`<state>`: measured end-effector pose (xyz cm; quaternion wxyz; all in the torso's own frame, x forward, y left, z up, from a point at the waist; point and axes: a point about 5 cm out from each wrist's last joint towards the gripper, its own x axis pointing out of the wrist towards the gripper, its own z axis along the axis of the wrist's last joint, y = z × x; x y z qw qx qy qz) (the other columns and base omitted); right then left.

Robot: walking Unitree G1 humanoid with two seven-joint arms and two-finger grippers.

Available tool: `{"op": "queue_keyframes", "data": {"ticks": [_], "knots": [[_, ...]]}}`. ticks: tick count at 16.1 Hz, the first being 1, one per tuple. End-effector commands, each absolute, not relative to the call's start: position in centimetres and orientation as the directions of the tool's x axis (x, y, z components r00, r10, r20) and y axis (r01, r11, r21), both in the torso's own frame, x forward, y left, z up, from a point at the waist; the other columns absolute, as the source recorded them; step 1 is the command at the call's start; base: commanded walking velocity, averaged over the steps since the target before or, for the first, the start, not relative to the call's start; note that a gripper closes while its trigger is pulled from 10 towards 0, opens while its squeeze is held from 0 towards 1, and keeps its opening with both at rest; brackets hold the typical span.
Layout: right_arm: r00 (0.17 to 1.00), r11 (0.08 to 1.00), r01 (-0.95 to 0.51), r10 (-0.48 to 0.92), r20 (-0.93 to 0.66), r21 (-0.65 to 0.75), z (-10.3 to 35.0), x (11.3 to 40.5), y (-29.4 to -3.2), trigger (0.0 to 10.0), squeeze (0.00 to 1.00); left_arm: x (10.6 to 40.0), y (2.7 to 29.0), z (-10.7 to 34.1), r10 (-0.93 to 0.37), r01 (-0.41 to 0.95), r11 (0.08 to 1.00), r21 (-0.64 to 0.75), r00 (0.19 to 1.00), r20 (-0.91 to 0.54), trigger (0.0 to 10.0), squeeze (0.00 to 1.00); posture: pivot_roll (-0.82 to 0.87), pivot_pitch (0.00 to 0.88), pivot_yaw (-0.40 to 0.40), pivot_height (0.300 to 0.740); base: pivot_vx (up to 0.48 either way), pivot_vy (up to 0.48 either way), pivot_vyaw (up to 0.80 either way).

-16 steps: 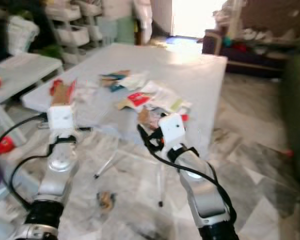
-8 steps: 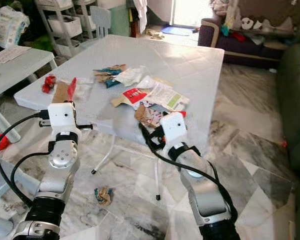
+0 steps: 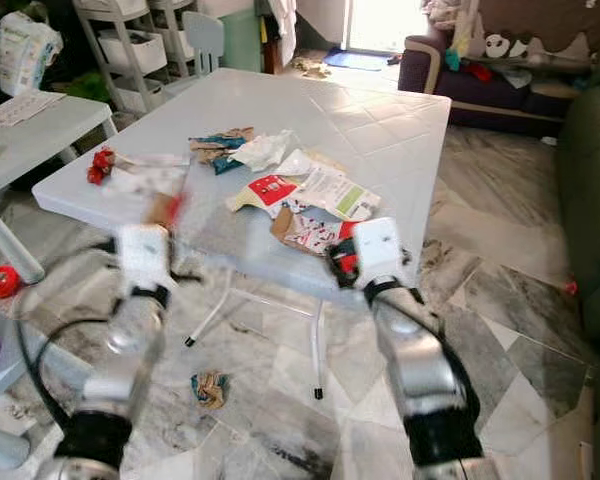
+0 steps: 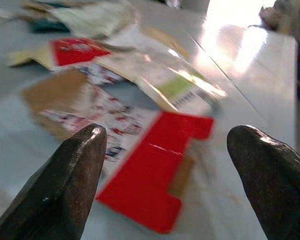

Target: Picking trash to rubbish bin

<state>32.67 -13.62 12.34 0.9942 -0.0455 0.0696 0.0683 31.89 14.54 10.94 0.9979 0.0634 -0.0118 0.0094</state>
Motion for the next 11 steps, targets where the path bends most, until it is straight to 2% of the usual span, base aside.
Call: {"op": "queue_keyframes", "data": {"ticks": [1,9,10,11], "knots": [[0.973,0.992,-0.121,0.112,-0.201,-0.033,11.7,33.0,-13.7,10.0,0.0,31.8,14.2,11.4,-0.021,0.016,0.992,0.128,0.999,0.036,0.0,0.0,-0.08,0.0,-0.013,0.74,0.0,0.0,0.0],[0.924,0.966,-0.018,0.114,-0.365,0.258,9.5,33.9,-12.7,10.0,0.0,32.0,13.5,11.8,-0.098,0.092,0.986,0.136,0.995,0.035,0.0,0.0,-0.07,0.0,-0.002,0.74,0.0,0.0,0.0],[0.92,0.956,-0.008,0.122,-0.373,0.293,9.3,33.9,-12.5,9.6,0.0,31.9,13.4,11.8,-0.101,0.095,0.987,0.133,0.994,0.032,0.0,0.0,-0.07,0.0,0.002,0.74,0.0,0.0,0.0],[0.915,0.945,-0.004,0.136,-0.38,0.328,9.0,34.0,-12.2,3.5,0.0,31.9,13.2,11.7,-0.105,0.1,0.987,0.128,0.994,0.03,0.0,0.0,-0.07,0.0,0.004,0.74,0.0,0.0,0.0]]}}
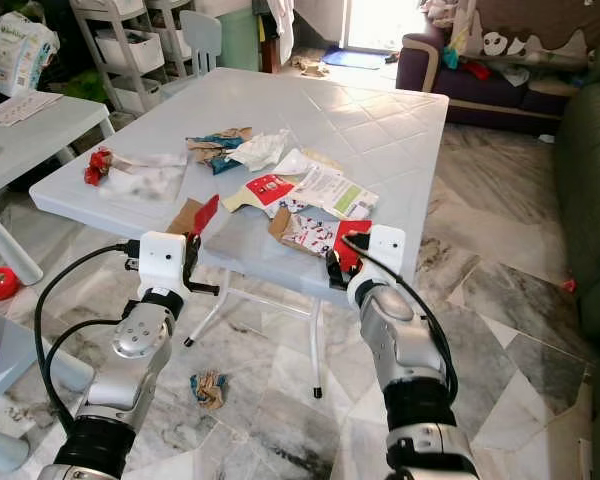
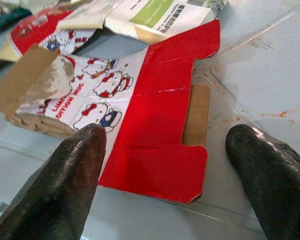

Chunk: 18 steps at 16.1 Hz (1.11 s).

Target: Picking trash to rubbish bin

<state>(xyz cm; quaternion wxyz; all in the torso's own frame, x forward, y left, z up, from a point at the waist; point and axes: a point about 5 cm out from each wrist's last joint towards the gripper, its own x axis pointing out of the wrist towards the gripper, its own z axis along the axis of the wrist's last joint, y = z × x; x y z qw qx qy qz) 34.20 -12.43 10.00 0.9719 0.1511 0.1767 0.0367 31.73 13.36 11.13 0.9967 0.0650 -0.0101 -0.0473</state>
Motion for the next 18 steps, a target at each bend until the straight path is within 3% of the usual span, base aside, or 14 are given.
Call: {"op": "queue_keyframes", "data": {"ticks": [1,9,18], "knots": [[0.914,0.937,0.001,0.142,-0.381,0.351,9.01,33.99,-11.95,0.0,0.0,31.84,13.07,11.74,-0.107,0.103,0.987,0.126,0.994,0.029,0.0,0.0,-0.07,0.0,0.005,0.74,0.0,0.0,0.0],[0.916,0.868,0.046,0.161,-0.368,0.494,9.89,34.79,-11.12,0.0,0.0,32.18,13.11,11.91,-0.101,0.098,0.989,0.108,0.995,0.021,0.0,0.0,-0.07,0.0,0.013,0.74,0.0,0.0,0.0],[0.914,0.867,0.05,0.161,-0.373,0.495,9.83,34.8,-11.25,0.0,0.0,32.18,12.98,11.84,-0.102,0.099,0.99,0.102,0.995,0.016,0.0,0.0,-0.07,0.0,0.011,0.74,0.0,0.0,0.0]]}}
